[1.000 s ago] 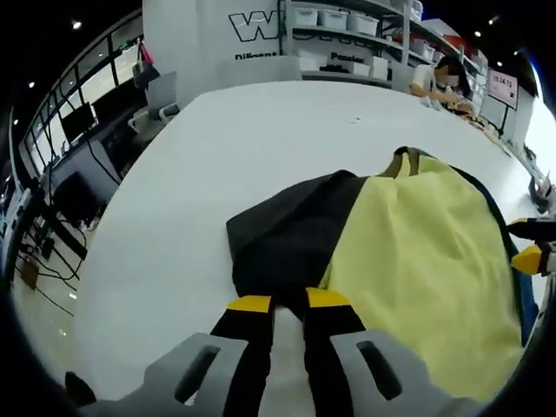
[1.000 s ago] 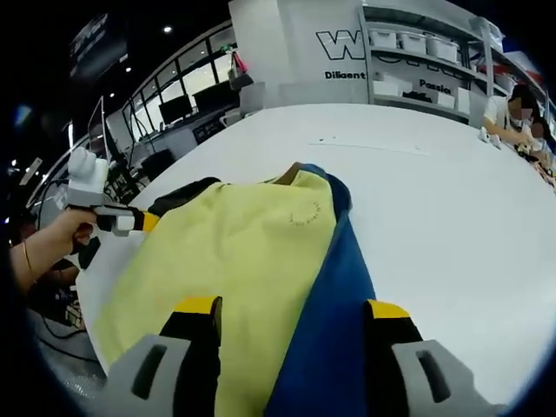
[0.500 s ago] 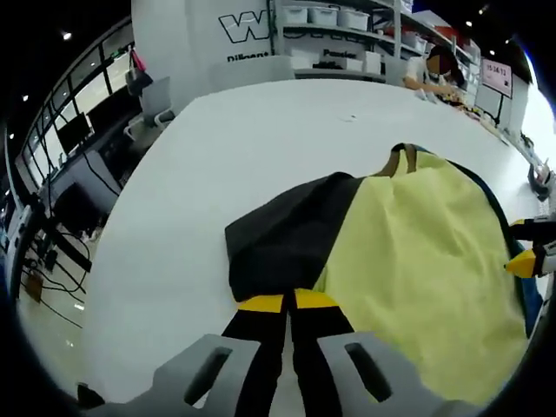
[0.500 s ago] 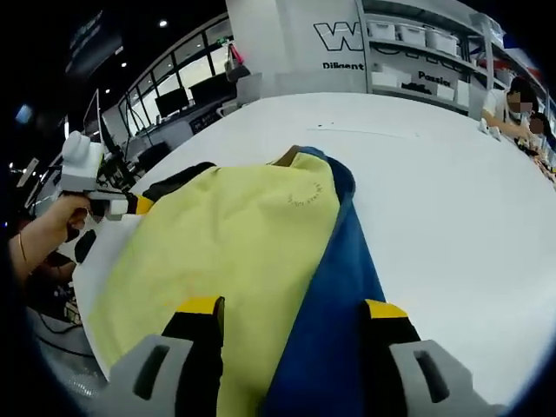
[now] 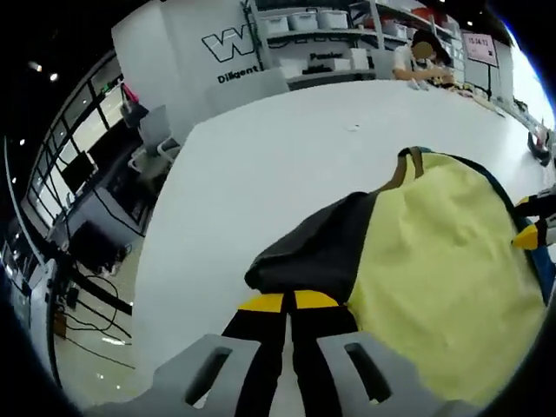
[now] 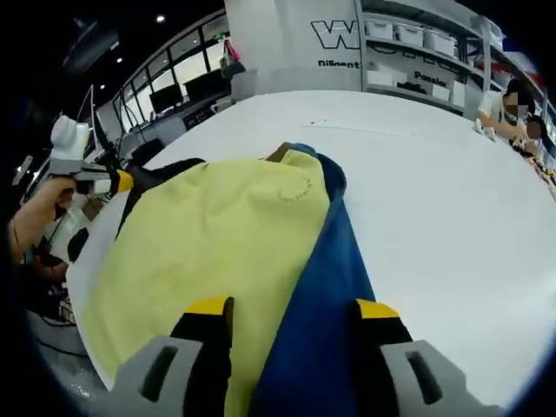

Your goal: Fold the garment on the visible template until the final outline fits inside the template.

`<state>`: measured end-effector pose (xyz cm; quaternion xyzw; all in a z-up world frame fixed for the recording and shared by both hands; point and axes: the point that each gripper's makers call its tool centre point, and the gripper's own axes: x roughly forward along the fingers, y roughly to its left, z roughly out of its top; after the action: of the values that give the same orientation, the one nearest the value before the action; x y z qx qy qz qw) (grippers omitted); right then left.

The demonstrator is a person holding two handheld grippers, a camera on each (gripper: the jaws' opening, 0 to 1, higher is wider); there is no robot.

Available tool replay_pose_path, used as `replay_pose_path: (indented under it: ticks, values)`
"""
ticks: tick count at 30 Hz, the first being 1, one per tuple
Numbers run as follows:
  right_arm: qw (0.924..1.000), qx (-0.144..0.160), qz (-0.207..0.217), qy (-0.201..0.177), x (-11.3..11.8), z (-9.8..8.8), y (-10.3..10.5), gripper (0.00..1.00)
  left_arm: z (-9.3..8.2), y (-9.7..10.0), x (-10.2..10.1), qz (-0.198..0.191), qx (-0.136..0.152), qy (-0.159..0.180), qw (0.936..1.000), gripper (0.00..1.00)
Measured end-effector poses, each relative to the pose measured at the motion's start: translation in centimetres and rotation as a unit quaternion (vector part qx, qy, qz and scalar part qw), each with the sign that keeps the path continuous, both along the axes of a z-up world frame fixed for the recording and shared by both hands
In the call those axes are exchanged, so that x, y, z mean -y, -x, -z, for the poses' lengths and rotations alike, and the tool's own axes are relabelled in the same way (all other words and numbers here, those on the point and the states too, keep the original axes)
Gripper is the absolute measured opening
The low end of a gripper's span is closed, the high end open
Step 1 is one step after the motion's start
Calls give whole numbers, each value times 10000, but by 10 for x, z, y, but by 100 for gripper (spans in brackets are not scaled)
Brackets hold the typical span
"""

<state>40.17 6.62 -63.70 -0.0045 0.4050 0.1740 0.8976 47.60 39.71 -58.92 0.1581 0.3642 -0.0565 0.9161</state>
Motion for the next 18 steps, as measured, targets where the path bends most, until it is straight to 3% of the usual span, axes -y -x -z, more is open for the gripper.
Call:
replay_pose_path:
  ticks: [2, 6, 15, 18]
  values:
    - [10000, -18, 1, 27, 1, 0, 0, 50, -3, -2, -7, -47, -5, -68, 10000, 1]
    - [10000, -41, 4, 12, 1, 0, 0, 50, -13, -5, -31, -54, 99, -715, 9974, 1]
    - [10000, -73, -40, -7, -1, 0, 1, 52, -7, -4, -64, -654, -68, -614, 9959, 1]
    - [10000, -76, -1, -39, 0, 0, 0, 51, -7, 1, -81, -1095, -125, -657, 9917, 1]
